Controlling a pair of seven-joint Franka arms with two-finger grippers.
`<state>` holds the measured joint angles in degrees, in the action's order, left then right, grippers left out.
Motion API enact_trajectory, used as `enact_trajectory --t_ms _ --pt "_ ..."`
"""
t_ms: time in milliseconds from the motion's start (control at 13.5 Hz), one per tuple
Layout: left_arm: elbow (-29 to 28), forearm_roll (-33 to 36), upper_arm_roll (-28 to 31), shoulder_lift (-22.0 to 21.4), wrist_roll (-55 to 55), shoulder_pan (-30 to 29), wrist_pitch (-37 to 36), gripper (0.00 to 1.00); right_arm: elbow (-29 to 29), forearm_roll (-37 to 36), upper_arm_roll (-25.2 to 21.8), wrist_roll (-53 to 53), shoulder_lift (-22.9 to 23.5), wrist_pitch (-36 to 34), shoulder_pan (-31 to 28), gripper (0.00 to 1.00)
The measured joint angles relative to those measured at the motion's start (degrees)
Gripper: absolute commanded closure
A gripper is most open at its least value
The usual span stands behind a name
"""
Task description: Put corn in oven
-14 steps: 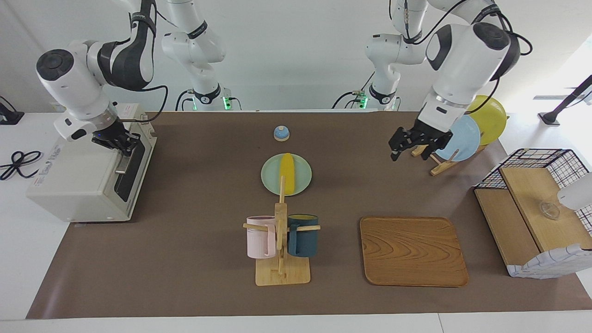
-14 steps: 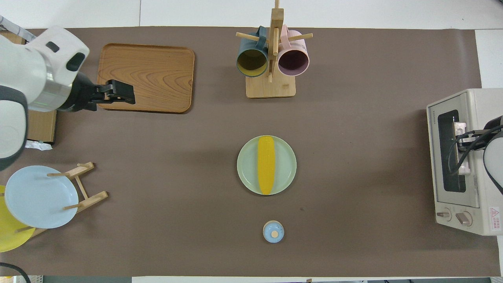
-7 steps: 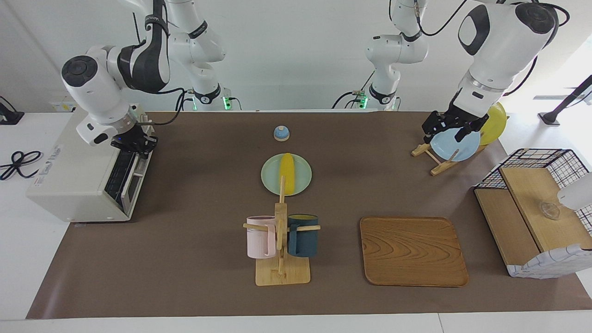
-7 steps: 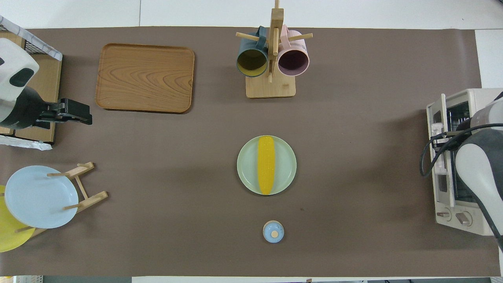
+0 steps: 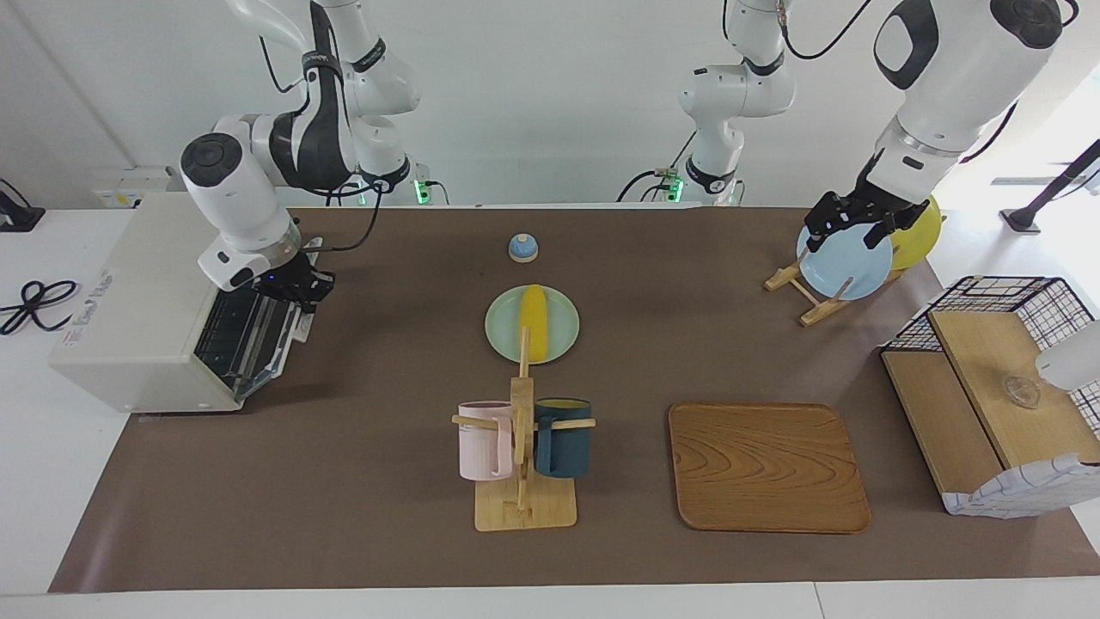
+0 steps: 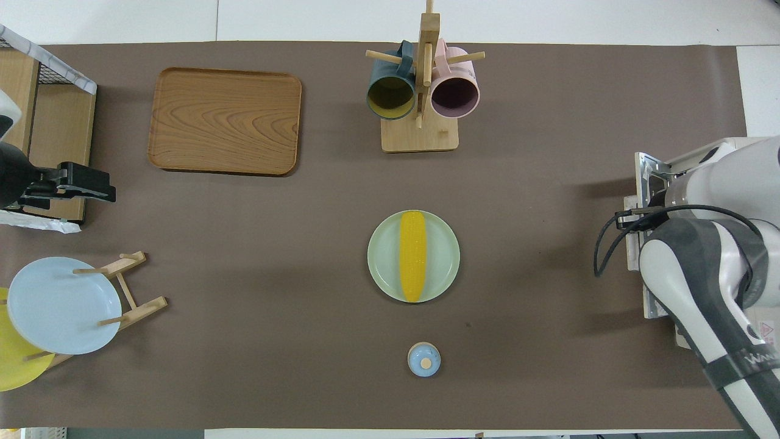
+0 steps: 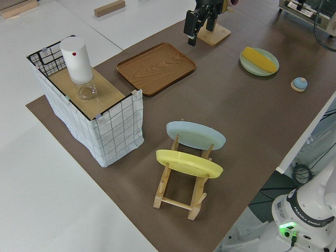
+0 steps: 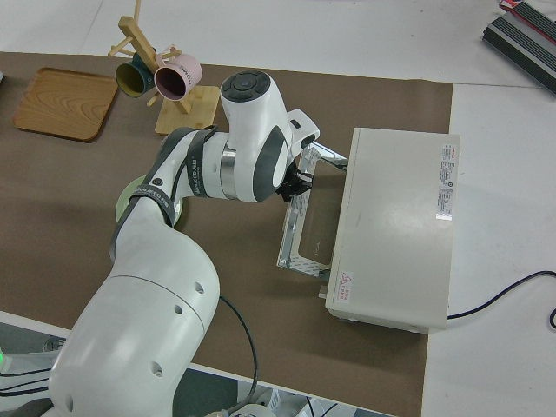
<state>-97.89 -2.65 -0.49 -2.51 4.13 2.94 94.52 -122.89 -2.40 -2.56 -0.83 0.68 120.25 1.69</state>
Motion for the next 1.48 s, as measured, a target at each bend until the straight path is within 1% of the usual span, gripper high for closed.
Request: enact_trajectory --t_ms 148,296,444,887,1035,1183,1257,1331,1479 --pt "-0.3 0.0 -0.1 0.5 -0.3 -0.4 1.1 0.0 -1.8 0.0 0.1 0.9 2.0 4.7 1.1 1.0" --pt "-0.9 0.0 -0.2 0.8 -0.3 -0.4 2.3 0.0 -4.4 0.0 0.4 1.3 2.6 9.5 1.5 1.0" --pt "-1.4 0.0 -0.4 0.9 -0.4 -0.4 2.7 0.0 -6.0 0.1 0.6 1.4 3.1 12.6 1.5 1.0" --pt "-1.4 0.0 -0.8 0.9 -0.4 -0.4 2.8 0.0 -6.2 0.5 0.6 2.2 5.5 15.0 2.0 1.0" --pt "-1.4 0.0 -0.8 0.9 -0.4 -0.4 2.8 0.0 -6.1 1.1 0.4 4.1 5.9 15.6 3.4 1.0" --pt "-1.4 0.0 -0.8 0.9 -0.6 -0.4 2.9 0.0 -5.3 1.1 0.4 6.9 6.0 15.5 5.9 1.0" --pt "-1.4 0.0 -0.8 0.9 -1.0 -0.4 2.9 0.0 -4.2 1.1 0.4 8.3 6.0 14.3 7.2 1.0" --pt "-1.5 0.0 -0.8 0.9 -1.5 -0.4 2.9 0.0 -2.4 1.2 0.4 10.4 6.0 11.7 8.7 1.0" --pt "-1.5 0.0 -0.8 0.9 -2.0 -0.4 2.9 0.0 3.6 1.2 0.4 18.1 5.9 3.6 13.3 1.0"
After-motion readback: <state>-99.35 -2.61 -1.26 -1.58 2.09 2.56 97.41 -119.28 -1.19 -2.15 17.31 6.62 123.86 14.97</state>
